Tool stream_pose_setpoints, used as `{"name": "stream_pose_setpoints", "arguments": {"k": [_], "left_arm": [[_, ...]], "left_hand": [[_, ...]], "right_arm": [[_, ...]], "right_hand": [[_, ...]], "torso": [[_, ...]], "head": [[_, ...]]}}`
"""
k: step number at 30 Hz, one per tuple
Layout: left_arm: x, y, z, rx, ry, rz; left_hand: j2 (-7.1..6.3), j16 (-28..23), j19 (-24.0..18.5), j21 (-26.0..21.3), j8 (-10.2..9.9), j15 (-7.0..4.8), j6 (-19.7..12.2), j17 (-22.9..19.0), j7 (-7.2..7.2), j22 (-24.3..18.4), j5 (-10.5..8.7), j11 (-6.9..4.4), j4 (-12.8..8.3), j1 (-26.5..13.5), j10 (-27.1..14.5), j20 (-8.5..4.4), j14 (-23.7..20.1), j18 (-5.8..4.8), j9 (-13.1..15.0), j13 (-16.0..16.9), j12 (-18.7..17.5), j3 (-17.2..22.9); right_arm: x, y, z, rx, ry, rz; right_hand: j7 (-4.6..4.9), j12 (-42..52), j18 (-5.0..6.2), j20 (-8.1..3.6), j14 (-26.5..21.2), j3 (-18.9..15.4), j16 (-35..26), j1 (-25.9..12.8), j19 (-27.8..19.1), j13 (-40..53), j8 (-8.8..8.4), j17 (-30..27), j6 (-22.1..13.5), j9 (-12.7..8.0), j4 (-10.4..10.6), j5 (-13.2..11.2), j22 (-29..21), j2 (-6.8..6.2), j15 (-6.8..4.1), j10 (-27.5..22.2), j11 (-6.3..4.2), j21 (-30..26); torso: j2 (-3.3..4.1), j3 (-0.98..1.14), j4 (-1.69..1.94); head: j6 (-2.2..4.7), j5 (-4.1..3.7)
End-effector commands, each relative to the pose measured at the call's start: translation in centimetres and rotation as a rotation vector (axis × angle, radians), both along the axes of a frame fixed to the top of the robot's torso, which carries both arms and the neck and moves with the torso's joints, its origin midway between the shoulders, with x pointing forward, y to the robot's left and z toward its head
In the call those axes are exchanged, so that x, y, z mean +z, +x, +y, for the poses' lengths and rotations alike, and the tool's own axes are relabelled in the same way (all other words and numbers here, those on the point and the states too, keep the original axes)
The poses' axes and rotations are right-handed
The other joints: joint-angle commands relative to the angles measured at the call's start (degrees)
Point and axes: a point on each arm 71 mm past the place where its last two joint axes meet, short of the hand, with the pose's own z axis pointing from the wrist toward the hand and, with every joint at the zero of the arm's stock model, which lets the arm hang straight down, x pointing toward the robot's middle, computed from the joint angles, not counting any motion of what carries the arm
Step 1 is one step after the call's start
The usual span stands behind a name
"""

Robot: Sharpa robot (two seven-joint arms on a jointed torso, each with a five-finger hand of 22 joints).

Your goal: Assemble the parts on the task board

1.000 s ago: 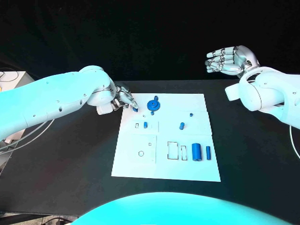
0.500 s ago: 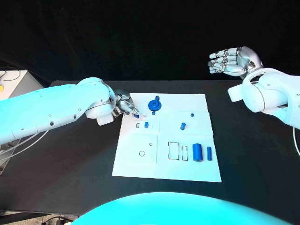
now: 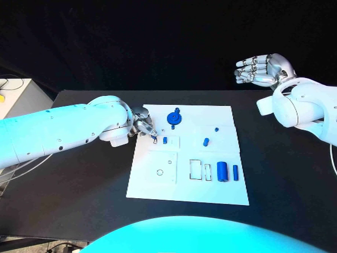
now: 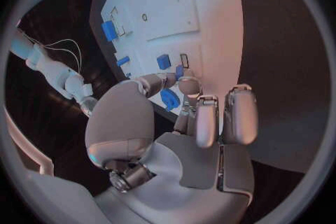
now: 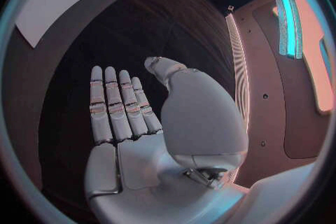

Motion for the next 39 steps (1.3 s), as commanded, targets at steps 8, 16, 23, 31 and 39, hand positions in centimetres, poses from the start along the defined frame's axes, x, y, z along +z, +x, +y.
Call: {"name": "stream_pose_setpoints", "arguments": {"k": [8,16,23,31,39], "left_arm": [[-0.58,-0.34,-0.5,-0.052,0.044,0.012],[-0.75,-0.37,-0.61,-0.063,0.055,0.023],[-0.83,-0.4,-0.68,-0.069,0.06,0.03],[-0.85,-0.42,-0.71,-0.072,0.06,0.032],[-0.89,-0.41,-0.7,-0.075,0.063,0.036]], "left_hand": [[0.6,0.27,0.44,0.22,0.24,-0.39,1.53,12.46,-1.08,1.62,0.45,-0.05,-10.32,0.26,0.37,-0.08,5.28,-1.0,0.89,-0.07,0.22,9.84],[0.6,0.27,0.44,0.22,0.24,-0.39,1.53,12.46,-1.08,1.62,0.45,-0.05,-10.32,0.26,0.37,-0.08,5.28,-1.0,0.89,-0.07,0.22,9.84],[0.6,0.27,0.44,0.22,0.24,-0.39,1.53,12.46,-1.08,1.62,0.45,-0.05,-10.32,0.26,0.37,-0.08,5.28,-1.0,0.89,-0.07,0.22,9.84],[0.64,0.28,0.45,0.23,0.18,-0.41,1.58,12.49,-1.09,1.65,0.55,-0.06,-10.36,0.29,0.38,-0.11,5.29,-1.01,0.88,-0.15,0.13,9.81],[0.65,0.31,0.47,0.25,0.16,-0.41,1.59,12.54,-1.09,1.68,0.57,-0.06,-10.38,0.3,0.37,-0.12,5.3,-1.02,0.87,-0.22,0.07,9.79]], "right_arm": [[-0.03,-0.08,0.16,0.021,-0.002,-0.002],[-0.04,-0.08,0.15,0.021,-0.002,-0.001],[-0.07,-0.08,0.14,0.021,-0.002,-0.001],[-0.12,-0.09,0.12,0.021,-0.002,0.001],[-0.16,-0.1,0.13,0.023,-0.001,0.001]], "right_hand": [[2.97,-0.35,0.35,-0.14,-0.16,-0.03,-0.27,0.16,-0.17,0.01,-0.29,-0.05,0.48,-0.09,-0.17,0.35,-0.05,0.39,-0.08,0.13,0.22,0.01],[2.97,-0.35,0.35,-0.14,-0.16,-0.03,-0.27,0.16,-0.17,0.01,-0.29,-0.05,0.48,-0.09,-0.17,0.35,-0.05,0.39,-0.08,0.13,0.22,0.01],[2.97,-0.35,0.35,-0.14,-0.16,-0.03,-0.27,0.16,-0.17,0.01,-0.29,-0.05,0.48,-0.09,-0.17,0.35,-0.05,0.39,-0.08,0.13,0.22,0.01],[2.97,-0.35,0.35,-0.14,-0.16,-0.03,-0.27,0.16,-0.17,0.01,-0.29,-0.05,0.48,-0.09,-0.17,0.35,-0.05,0.39,-0.08,0.13,0.22,0.01],[2.98,-0.44,0.34,-0.13,-0.13,-0.06,-0.26,0.04,-0.13,0.01,-0.37,-0.23,0.54,-0.12,-0.26,0.4,-0.27,0.41,-0.07,0.17,0.23,0.02]], "torso": [[0.0,0.06,-0.06],[-0.02,0.12,-0.02],[-0.03,0.13,-0.06],[-0.03,0.13,-0.04],[-0.03,0.11,-0.03]], "head": [[0.0,0.01],[0.0,0.0],[0.0,0.02],[0.0,-0.04],[0.0,0.0]]}}
